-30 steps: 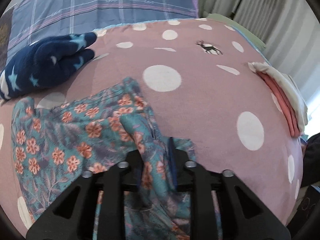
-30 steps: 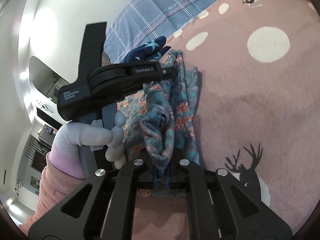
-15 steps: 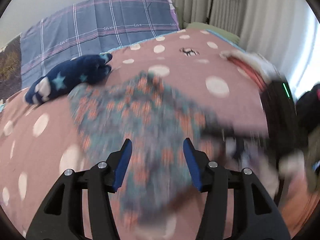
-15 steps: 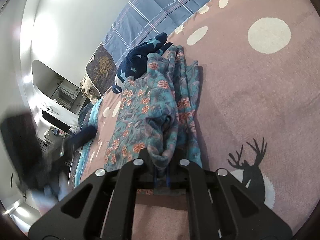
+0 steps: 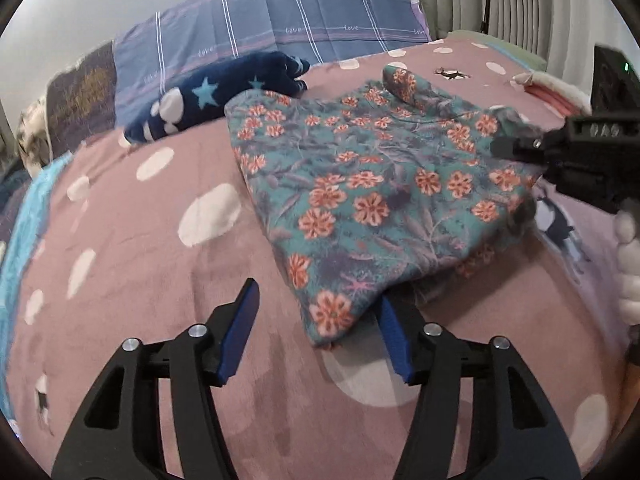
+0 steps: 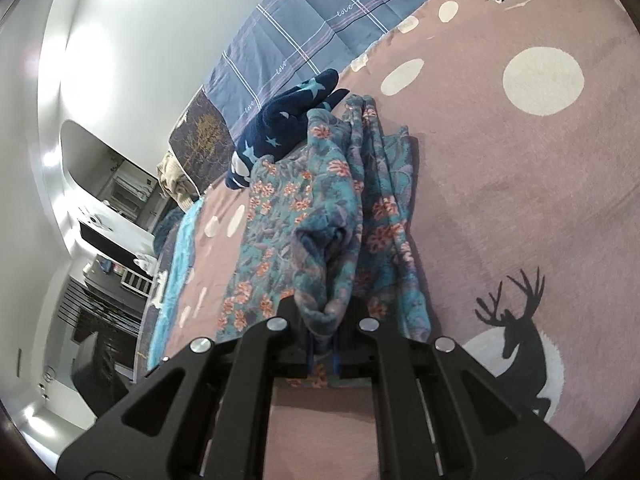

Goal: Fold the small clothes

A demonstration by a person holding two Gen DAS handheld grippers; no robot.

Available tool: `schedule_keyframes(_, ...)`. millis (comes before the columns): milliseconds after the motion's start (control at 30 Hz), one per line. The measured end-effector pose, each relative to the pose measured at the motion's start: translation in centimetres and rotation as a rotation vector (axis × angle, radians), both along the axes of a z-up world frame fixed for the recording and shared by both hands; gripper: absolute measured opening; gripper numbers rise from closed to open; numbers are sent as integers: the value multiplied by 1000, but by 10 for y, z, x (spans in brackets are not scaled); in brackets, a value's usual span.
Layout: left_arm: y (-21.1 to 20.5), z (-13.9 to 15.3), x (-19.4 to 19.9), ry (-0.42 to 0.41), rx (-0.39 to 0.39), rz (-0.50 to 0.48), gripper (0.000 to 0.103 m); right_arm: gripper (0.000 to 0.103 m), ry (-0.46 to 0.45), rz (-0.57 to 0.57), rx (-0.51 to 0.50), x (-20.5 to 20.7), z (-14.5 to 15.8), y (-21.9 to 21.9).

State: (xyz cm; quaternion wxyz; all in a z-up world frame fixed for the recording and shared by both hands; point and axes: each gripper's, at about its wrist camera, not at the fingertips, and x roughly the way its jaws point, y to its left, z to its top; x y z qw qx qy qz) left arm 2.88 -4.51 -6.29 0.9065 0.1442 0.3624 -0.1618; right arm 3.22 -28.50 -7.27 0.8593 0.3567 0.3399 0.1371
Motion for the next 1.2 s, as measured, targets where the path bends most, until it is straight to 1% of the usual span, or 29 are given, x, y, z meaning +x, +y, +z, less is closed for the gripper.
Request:
schedule_keyframes(33, 1, 0, 0, -7, 9, 6, 32, 6, -1, 0, 16, 0, 1, -1)
schedule_keyframes(67, 0, 1, 0, -4, 7, 13, 20, 6, -4, -1, 27, -1, 1, -3)
schedule_keyframes(100, 4, 1, -3, -1, -2, 23, 17, 6, -5, -3, 31, -3, 2, -4)
schedule_keyframes(200, 18, -4, -1, 29, -18, 27, 17, 6, 25, -2, 9, -6, -5, -6)
schedule_keyframes(267, 21, -10, -2, 49, -20, 14, 17, 6, 81, 3, -7, -4, -23, -5)
schedule_keyframes(333, 19, -12, -5, 40, -4, 2, 17, 6, 91, 4, 3, -5, -34, -6)
schedule_keyframes(367, 18, -12, -7, 37, 2, -4, 17, 6, 87, 6, 7, -6, -34, -8)
schedule_keyframes(400, 18, -11, -8, 37, 4, -10, 17, 9, 83, 8, 0, -8, -32, -7)
schedule_keyframes(433, 19, -9, -9, 40, 0, -17, 17, 11, 78, 8, -32, -9, -26, -7)
schedule_keyframes(500, 24, -3, -13, 57, -33, -40, 17, 19, 59, -10, -115, -17, -14, -5)
schedule_keyframes(567, 33, 9, -17, 80, -107, -72, 16, 20, 32, -31, -165, -26, -4, -7)
schedule_keyframes(600, 36, 19, -20, 82, -161, -93, 16, 20, 10, -45, -187, -31, 3, -9)
schedule_keyframes(633, 38, 27, -22, 73, -192, -109, 16, 20, -4, -52, -199, -32, 8, -9)
schedule_keyframes(667, 36, 33, -23, 61, -211, -124, 16, 19, -27, -53, -213, -33, 14, -9)
schedule_keyframes(700, 33, 41, -22, 42, -234, -148, 16, 17, -61, -37, -226, -32, 22, -6)
schedule_keyframes(767, 24, 45, -15, 15, -251, -167, 16, 15, -98, 6, -235, -29, 28, 0)
schedule_keyframes(800, 19, 43, -11, 22, -249, -172, 16, 15, -116, 38, -235, -24, 29, 7)
schedule_keyframes(833, 14, 36, -3, 45, -242, -173, 16, 15, -113, 54, -241, -19, 27, 12)
schedule_keyframes(867, 8, 20, 9, 93, -215, -150, 16, 15, -89, 59, -260, -13, 22, 17)
schedule_keyframes(900, 6, 6, 17, 135, -189, -125, 16, 14, -20, 36, -313, -4, 9, 20)
schedule_keyframes(933, 5, -14, 25, 185, -181, -109, 16, 8, 31, 10, -356, 0, 0, 20)
schedule_keyframes(967, 8, -19, 26, 182, -205, -112, 16, 0, 73, -6, -387, 3, -11, 18)
schedule_keyframes(1000, 11, -20, 23, 166, -223, -120, 16, 0, 75, -7, -368, 1, -20, 14)
schedule_keyframes(1067, 12, -14, 19, 155, -222, -135, 17, 0, 67, 0, -344, -5, -17, 10)
schedule_keyframes(1133, 12, -10, 18, 158, -216, -135, 17, 4, 48, 14, -350, -8, -3, 11)
schedule_keyframes(1167, 11, -5, 18, 156, -220, -146, 18, 6, 30, 26, -351, -9, 5, 12)
schedule_keyframes(1200, 11, -1, 17, 149, -227, -157, 18, 6, 2, 40, -356, -8, 14, 13)
